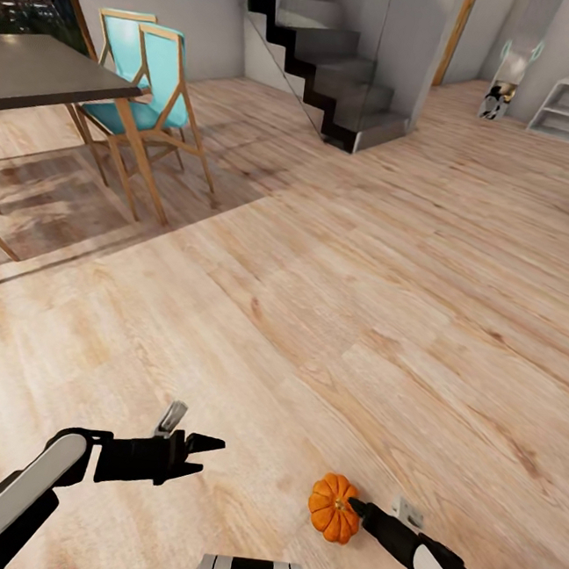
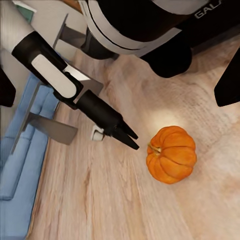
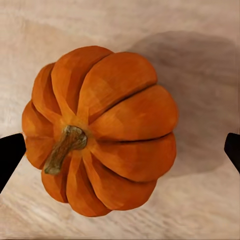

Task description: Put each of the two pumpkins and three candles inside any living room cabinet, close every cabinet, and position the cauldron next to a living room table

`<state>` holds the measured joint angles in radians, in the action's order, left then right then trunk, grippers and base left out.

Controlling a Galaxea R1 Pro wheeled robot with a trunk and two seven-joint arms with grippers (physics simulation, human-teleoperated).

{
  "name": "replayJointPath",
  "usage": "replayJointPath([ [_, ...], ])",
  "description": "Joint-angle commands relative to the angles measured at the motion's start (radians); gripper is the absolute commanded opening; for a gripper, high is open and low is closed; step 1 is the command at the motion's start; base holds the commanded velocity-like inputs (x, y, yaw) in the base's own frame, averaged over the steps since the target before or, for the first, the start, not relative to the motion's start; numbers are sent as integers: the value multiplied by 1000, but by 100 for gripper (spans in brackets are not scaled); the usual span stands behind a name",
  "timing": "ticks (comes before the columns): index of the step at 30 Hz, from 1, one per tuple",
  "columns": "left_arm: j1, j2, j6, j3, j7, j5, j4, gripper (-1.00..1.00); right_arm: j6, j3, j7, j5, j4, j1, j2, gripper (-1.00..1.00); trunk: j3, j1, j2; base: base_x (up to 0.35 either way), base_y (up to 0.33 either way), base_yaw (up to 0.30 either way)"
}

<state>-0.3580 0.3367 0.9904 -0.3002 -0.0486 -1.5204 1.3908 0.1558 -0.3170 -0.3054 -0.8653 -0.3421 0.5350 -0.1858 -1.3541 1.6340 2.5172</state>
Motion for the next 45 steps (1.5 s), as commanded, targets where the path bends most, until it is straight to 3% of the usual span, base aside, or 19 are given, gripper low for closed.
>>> replayJointPath([
  [1, -1, 5, 1, -2, -5, -12, 1, 100, 4, -4, -12, -8, 0, 0, -1, 100, -5, 0, 1, 0, 0, 0],
  [5, -1, 17, 2, -2, -5, -20, 1, 100, 4, -4, -26, -8, 1, 0, -1, 100, -20, 2, 1, 0, 0, 0],
  [15, -1, 20, 1, -2, 42, -20, 1, 100, 4, -4, -23, -8, 2, 0, -1, 100, -59, 7, 4, 0, 0, 0],
  [21, -1, 20, 1, -2, 45, -20, 1, 100, 4, -4, -25, -8, 2, 0, -1, 100, -70, 8, 5, 0, 0, 0],
  [45, -1, 19, 1, -2, 46, -20, 2, 100, 1, -4, -37, -8, 2, 0, -1, 100, -70, 8, 5, 22, 3, 0],
])
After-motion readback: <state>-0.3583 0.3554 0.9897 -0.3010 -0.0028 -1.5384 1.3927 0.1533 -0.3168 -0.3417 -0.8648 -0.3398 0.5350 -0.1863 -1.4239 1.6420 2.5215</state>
